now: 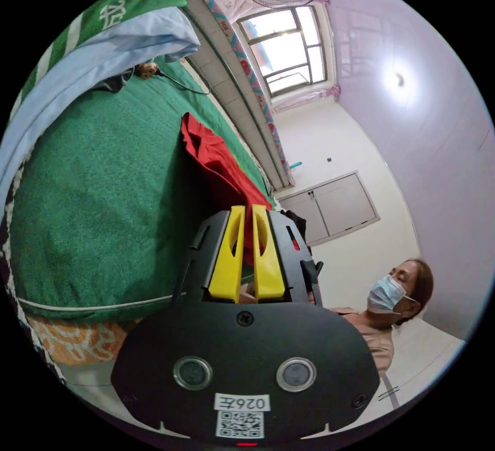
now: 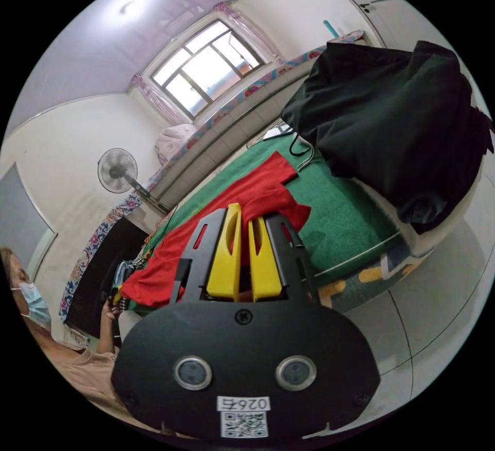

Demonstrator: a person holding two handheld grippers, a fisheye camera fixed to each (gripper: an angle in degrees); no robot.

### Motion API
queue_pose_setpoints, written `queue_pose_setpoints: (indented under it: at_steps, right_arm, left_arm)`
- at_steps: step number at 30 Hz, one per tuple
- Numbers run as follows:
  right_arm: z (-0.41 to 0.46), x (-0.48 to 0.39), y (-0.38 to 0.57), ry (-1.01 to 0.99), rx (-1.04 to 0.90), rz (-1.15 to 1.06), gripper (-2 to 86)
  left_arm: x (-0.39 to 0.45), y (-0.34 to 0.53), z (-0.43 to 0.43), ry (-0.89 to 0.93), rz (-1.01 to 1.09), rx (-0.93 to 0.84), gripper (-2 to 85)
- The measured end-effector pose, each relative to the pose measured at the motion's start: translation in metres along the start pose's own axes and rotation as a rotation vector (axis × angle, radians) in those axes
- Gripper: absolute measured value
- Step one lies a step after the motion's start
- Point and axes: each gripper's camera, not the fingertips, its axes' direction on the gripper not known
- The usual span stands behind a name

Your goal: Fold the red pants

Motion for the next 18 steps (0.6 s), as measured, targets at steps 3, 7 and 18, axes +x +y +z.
queue_pose_setpoints:
  at_steps: [3, 7, 18]
  right_arm:
    - [0.016, -0.016, -0.032, -0.052, 0.007, 0.037, -1.5]
    - [0.06, -0.045, -0.088, 0.032, -0.041, 0.009, -1.1]
    - [0.225, -0.078, -0.213, 0.247, -0.24, -0.021, 8.2]
  left_arm:
    - [0.009, -0.025, 0.008, 0.041, -0.02, 0.042, 1.0]
    - [0.014, -0.078, 0.029, 0.022, -0.072, 0.076, 2.0]
    - [0.017, -0.183, 0.097, -0.162, 0.004, 0.107, 13.9]
